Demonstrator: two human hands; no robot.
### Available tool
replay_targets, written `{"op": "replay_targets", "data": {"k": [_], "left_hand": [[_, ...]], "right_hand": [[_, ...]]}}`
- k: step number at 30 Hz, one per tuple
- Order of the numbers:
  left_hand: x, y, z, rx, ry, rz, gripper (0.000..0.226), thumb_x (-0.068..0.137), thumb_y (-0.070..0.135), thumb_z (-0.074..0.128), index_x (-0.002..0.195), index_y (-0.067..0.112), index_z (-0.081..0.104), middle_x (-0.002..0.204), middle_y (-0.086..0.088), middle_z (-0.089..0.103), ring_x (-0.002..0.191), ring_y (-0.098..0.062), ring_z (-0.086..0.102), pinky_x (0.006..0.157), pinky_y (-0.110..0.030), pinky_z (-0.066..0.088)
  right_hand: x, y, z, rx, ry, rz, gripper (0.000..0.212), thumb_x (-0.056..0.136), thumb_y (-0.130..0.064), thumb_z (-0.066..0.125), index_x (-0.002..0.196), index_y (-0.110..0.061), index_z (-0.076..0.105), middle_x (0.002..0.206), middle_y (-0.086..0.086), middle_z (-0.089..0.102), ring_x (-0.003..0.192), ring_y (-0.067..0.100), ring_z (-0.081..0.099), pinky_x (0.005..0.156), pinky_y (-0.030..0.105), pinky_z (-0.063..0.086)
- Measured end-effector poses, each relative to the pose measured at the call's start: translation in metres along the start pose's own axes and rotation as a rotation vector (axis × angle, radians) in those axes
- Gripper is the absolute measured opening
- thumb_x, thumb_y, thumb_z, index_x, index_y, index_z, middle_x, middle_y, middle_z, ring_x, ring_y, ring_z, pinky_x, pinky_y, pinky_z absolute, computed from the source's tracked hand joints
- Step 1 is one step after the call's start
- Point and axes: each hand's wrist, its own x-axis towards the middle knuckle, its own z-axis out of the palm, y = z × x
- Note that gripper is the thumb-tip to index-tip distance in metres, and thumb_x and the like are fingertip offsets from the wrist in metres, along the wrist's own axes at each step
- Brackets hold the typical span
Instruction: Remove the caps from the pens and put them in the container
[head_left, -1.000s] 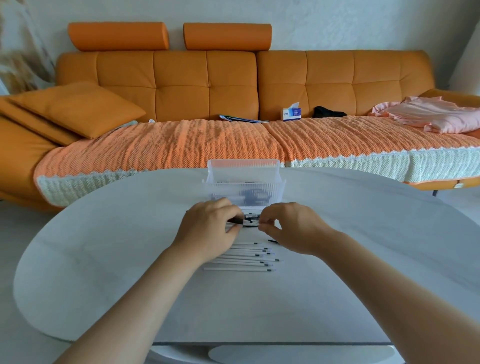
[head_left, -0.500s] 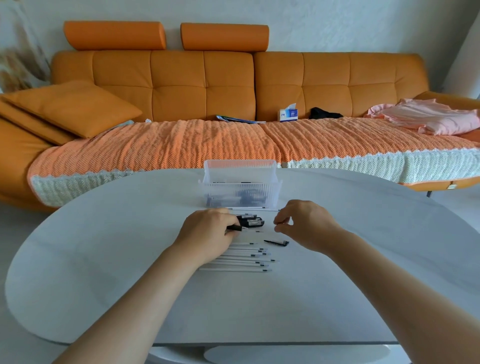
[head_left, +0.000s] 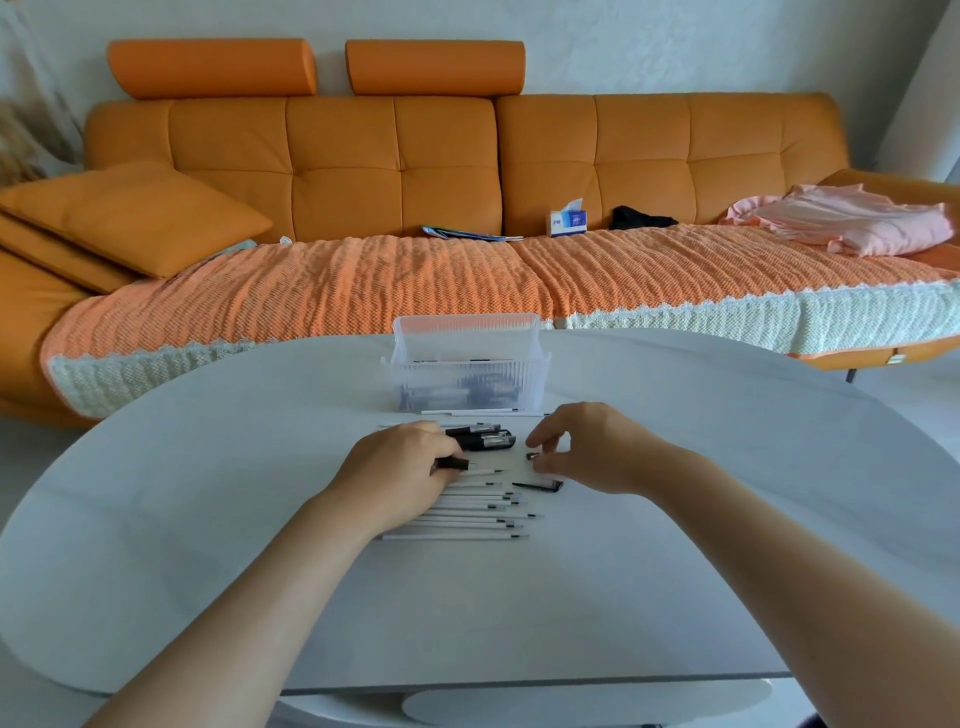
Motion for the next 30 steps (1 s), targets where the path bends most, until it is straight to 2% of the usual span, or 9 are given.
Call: {"op": "replay_targets", "data": {"k": [2,5,9,11,14,17,20,26,30], "left_hand": [[0.001,0.000,0.000,0.001,-0.003,0.000,0.018,0.095,0.036,0.054,0.107,0.034,0.068,0.095,0.014,0.056,0.089,-0.012,0.056,0.073,-0.031,0.046],[0.002,0.002,0.000,-0.003,0.013,0.002,0.018,0.095,0.037,0.053,0.106,0.034,0.067,0.094,0.014,0.056,0.088,-0.011,0.056,0.070,-0.029,0.043],[0.002,0.004,-0.002,-0.011,0.083,0.004,0.017,0.096,0.034,0.053,0.106,0.037,0.068,0.094,0.017,0.052,0.079,-0.008,0.052,0.061,-0.025,0.036],[0.003,0.003,-0.003,-0.011,0.119,0.003,0.021,0.096,0.032,0.054,0.113,0.036,0.066,0.098,0.019,0.051,0.078,-0.007,0.050,0.062,-0.026,0.038],[0.003,-0.001,-0.003,-0.008,0.116,-0.011,0.028,0.098,0.031,0.052,0.124,0.035,0.061,0.110,0.019,0.052,0.088,-0.008,0.053,0.069,-0.029,0.046],[0.003,-0.004,0.001,-0.012,0.054,-0.027,0.031,0.098,0.031,0.051,0.127,0.037,0.059,0.112,0.019,0.051,0.095,-0.007,0.052,0.072,-0.028,0.044],[0.004,-0.006,0.003,-0.014,0.037,-0.026,0.031,0.098,0.031,0.051,0.127,0.037,0.059,0.112,0.019,0.051,0.096,-0.007,0.051,0.072,-0.028,0.044],[0.004,-0.007,-0.005,-0.017,0.094,-0.037,0.027,0.099,0.036,0.049,0.123,0.035,0.061,0.110,0.017,0.052,0.093,-0.009,0.055,0.072,-0.029,0.046],[0.003,-0.003,-0.014,-0.062,0.189,-0.088,0.024,0.098,0.047,0.044,0.113,0.037,0.060,0.103,0.016,0.055,0.093,-0.010,0.056,0.071,-0.030,0.048]], "right_hand": [[0.002,0.001,-0.002,0.031,0.073,0.012,0.020,0.093,-0.035,0.064,0.112,-0.034,0.069,0.108,-0.014,0.064,0.089,0.005,0.056,0.082,0.024,0.047],[0.009,0.003,-0.002,-0.059,0.199,0.021,0.021,0.098,-0.031,0.056,0.116,-0.034,0.067,0.116,-0.013,0.061,0.096,0.009,0.057,0.082,0.029,0.050],[0.020,0.005,0.005,-0.180,0.202,0.028,0.031,0.102,-0.029,0.048,0.130,-0.033,0.060,0.134,-0.013,0.055,0.114,0.016,0.057,0.082,0.027,0.044],[0.025,0.006,0.009,-0.231,0.187,0.025,0.034,0.103,-0.029,0.046,0.135,-0.033,0.056,0.138,-0.013,0.052,0.118,0.017,0.056,0.080,0.025,0.040],[0.032,0.004,0.012,-0.272,0.181,0.037,0.033,0.103,-0.032,0.045,0.134,-0.032,0.058,0.132,-0.010,0.055,0.114,0.019,0.058,0.078,0.027,0.043],[0.035,0.002,0.014,-0.291,0.190,0.051,0.026,0.101,-0.030,0.047,0.114,-0.028,0.069,0.118,-0.006,0.060,0.100,0.020,0.061,0.078,0.032,0.051],[0.037,0.001,0.013,-0.274,0.203,0.078,0.022,0.099,-0.026,0.050,0.101,-0.027,0.072,0.106,-0.006,0.061,0.093,0.019,0.060,0.071,0.030,0.049],[0.032,0.000,0.012,-0.277,0.241,0.086,0.020,0.100,-0.027,0.045,0.100,-0.026,0.065,0.101,-0.006,0.061,0.087,0.019,0.059,0.068,0.030,0.045],[0.024,-0.005,0.007,-0.142,0.266,0.023,0.017,0.101,-0.023,0.044,0.101,-0.021,0.062,0.097,-0.004,0.062,0.085,0.018,0.058,0.071,0.035,0.051]]}}
